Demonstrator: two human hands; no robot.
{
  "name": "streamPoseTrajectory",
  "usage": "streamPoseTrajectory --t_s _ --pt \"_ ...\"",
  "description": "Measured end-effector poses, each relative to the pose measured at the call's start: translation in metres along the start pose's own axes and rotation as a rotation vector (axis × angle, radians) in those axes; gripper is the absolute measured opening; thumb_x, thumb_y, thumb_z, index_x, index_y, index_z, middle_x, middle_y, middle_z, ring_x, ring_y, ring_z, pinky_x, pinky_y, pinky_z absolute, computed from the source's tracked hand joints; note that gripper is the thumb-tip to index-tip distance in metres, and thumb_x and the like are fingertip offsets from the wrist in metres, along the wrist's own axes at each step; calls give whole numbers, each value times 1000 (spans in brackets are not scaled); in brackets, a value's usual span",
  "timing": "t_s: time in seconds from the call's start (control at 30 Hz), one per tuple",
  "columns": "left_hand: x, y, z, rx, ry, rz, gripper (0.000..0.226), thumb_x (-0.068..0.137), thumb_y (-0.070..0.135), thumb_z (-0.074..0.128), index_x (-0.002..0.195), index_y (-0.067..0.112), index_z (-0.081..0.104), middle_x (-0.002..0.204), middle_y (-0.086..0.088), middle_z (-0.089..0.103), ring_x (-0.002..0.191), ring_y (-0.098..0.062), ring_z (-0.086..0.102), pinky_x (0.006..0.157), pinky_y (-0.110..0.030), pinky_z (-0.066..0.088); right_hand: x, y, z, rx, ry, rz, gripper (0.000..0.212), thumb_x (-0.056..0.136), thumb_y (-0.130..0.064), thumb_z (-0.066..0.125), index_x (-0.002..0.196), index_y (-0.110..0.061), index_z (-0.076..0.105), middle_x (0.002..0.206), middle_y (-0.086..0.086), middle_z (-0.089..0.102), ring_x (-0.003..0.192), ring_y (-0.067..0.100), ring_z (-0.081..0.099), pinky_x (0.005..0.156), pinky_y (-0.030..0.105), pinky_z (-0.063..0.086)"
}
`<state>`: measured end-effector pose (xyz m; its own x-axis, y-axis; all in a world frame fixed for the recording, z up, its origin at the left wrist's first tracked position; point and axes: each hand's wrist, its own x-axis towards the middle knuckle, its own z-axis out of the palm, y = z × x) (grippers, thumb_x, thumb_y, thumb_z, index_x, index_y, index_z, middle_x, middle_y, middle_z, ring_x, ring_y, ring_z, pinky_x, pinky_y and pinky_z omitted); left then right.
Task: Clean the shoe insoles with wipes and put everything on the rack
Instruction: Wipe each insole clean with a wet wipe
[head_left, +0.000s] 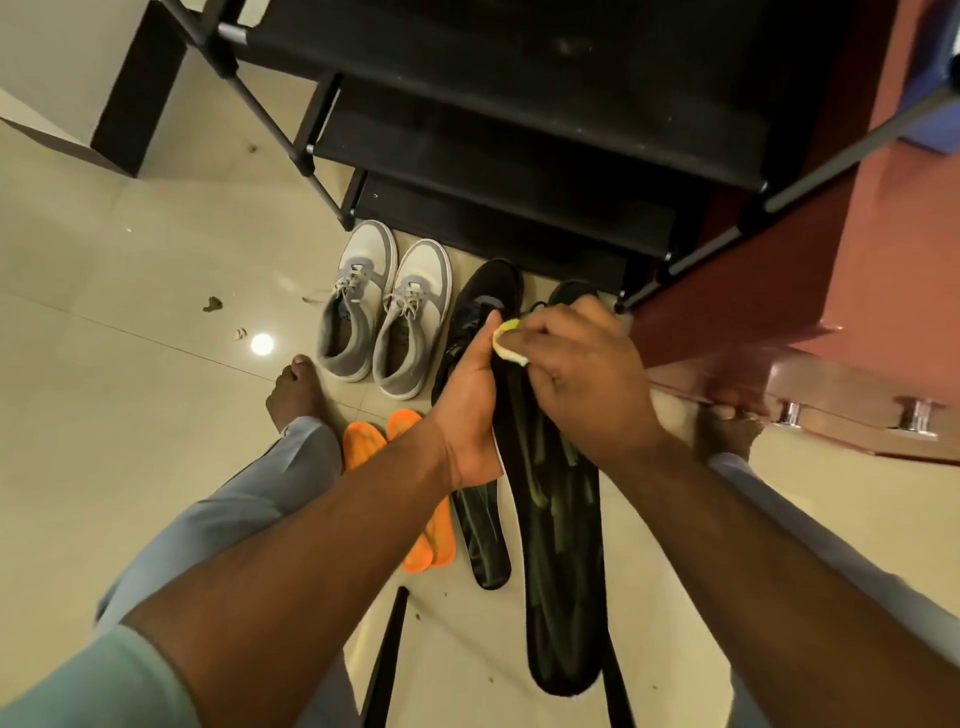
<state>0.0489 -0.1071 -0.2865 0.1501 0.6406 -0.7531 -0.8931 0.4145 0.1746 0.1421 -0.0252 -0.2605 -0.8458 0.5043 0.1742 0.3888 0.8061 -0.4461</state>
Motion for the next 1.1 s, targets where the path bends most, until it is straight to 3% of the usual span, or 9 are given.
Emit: streamPoseTrajectory --t_s 0.13,0.27,0.43,0.53,0.6,0.7,0.83,1.0,1.1 --pt "-17 -12 9 60 -9 -19 79 90 76 36 126 13 68 130 -19 63 126 -37 56 112 -55 36 -12 7 -20 -62 69 174 40 82 -15 37 96 -10 74 89 6 69 77 29 55 65 35 48" --pt "-52 -33 19 30 -12 51 60 94 70 31 132 34 61 123 -5 68 115 -22 63 100 -38 46 -45 -58 -37 123 7 66 40 79 -13 38 96 -6 73 89 8 66 81 25 62 73 31 50" --pt "-106 -79 26 7 -42 100 71 94 72 31 148 28 45 144 -11 54 130 -27 54 100 -39 50 -89 -85 -69 125 120 259 33 83 -10 44 100 -9 72 99 7 64 83 25 64 65 39 57" --pt "-132 -105 22 -1 3 149 63 94 71 32 134 32 62 143 -11 54 131 -27 53 112 -42 39 -121 -128 -76 163 59 144 28 80 2 50 98 -3 71 94 11 63 81 25 62 68 36 55" --pt "-145 -113 22 14 0 191 59 94 70 32 122 34 70 136 -12 60 124 -26 59 110 -43 41 -135 -136 -80 204 41 88 29 80 2 49 99 -2 71 94 12 64 85 24 60 75 33 52" --pt "-152 -119 26 46 2 248 57 98 66 27 137 36 55 130 -5 66 115 -22 65 93 -38 52 -140 -124 -87 168 126 114 31 80 -3 46 99 -2 71 93 14 65 86 30 61 77 38 53" --pt "-155 -120 26 142 20 218 74 88 76 40 141 26 55 133 -11 63 123 -27 60 98 -39 50 -146 -139 -85 219 53 61 29 78 3 56 102 -3 71 95 12 65 91 26 60 81 34 49" --pt "-147 -119 28 134 -10 252 52 100 62 27 134 38 58 133 -4 64 123 -22 60 104 -39 45 -139 -105 -80 214 244 258 25 81 1 55 100 -3 72 95 11 66 90 26 62 81 42 52" --pt "-138 -118 23 126 -12 258 52 98 65 29 135 42 57 138 -4 61 127 -23 57 106 -42 43 -132 -120 -77 232 146 143 26 82 -1 53 101 -3 71 96 12 65 91 24 61 82 36 51"
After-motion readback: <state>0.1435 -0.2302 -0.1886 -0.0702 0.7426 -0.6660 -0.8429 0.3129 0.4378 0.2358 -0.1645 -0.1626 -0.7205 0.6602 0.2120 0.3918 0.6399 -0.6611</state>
